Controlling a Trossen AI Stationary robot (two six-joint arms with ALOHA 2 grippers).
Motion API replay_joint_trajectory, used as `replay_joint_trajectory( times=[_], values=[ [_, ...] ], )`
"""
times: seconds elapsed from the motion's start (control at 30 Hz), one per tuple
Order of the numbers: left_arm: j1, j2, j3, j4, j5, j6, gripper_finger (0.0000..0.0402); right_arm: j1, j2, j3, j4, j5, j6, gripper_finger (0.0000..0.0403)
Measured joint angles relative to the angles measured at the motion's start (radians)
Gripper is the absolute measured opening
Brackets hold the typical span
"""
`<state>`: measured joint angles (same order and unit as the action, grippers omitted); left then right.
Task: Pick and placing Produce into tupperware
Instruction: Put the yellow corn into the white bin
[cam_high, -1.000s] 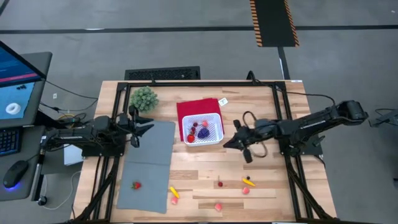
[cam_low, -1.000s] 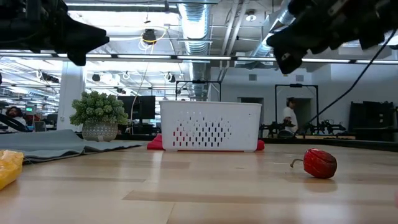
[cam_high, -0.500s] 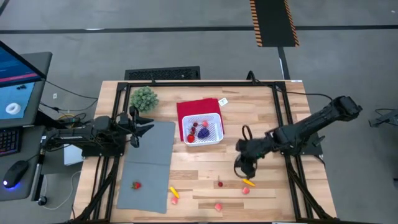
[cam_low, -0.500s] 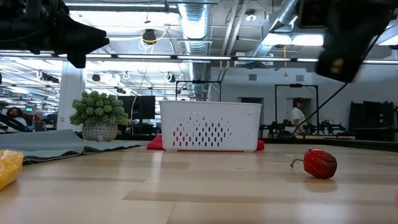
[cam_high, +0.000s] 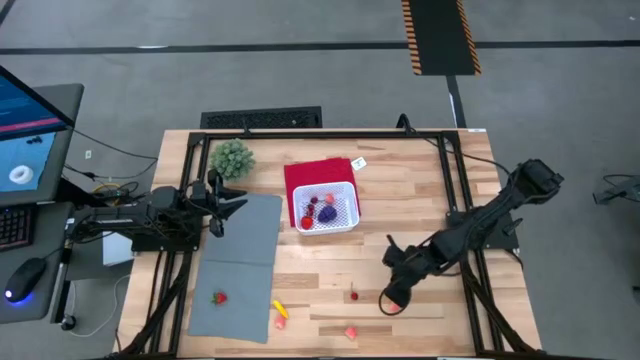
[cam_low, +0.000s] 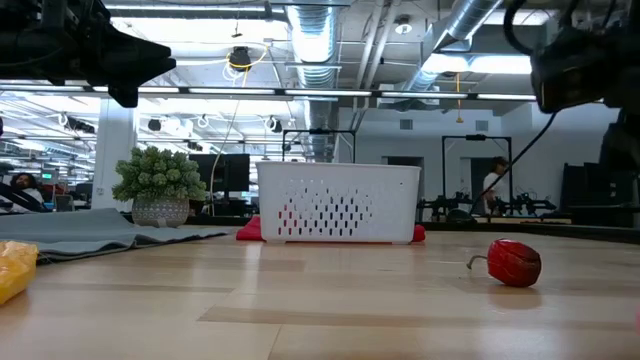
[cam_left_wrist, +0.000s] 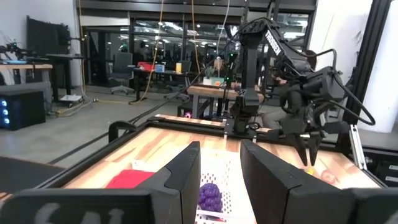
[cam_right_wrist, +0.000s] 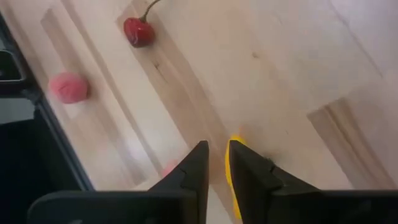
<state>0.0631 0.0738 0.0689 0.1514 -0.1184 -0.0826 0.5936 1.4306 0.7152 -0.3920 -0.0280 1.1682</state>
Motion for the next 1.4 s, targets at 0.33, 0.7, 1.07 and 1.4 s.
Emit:
replay_joint_trajectory(
  times=[0.33, 0.7, 1.07, 1.4],
  values=[
    [0.0, 0.0, 0.0, -0.003, -0.001, 0.009, 0.0104, -0.038, 0.121, 0.103, -0.085, -0.052, -0.047, 0.0175],
    [0.0, 0.0, 0.0, -0.003, -0.002, 0.009, 0.0104, -0.011, 0.235, 0.185, -0.201, -0.095, -0.077, 0.0161],
    [0.0, 0.0, 0.0, -0.003, -0.002, 0.009, 0.0104, -0.004, 0.261, 0.194, -0.202, -0.09, -0.065, 0.0142],
    [0.0, 0.0, 0.0, -0.003, -0.002, 0.009, 0.0104, -0.002, 0.261, 0.194, -0.207, -0.076, -0.051, 0.0123]
  ],
)
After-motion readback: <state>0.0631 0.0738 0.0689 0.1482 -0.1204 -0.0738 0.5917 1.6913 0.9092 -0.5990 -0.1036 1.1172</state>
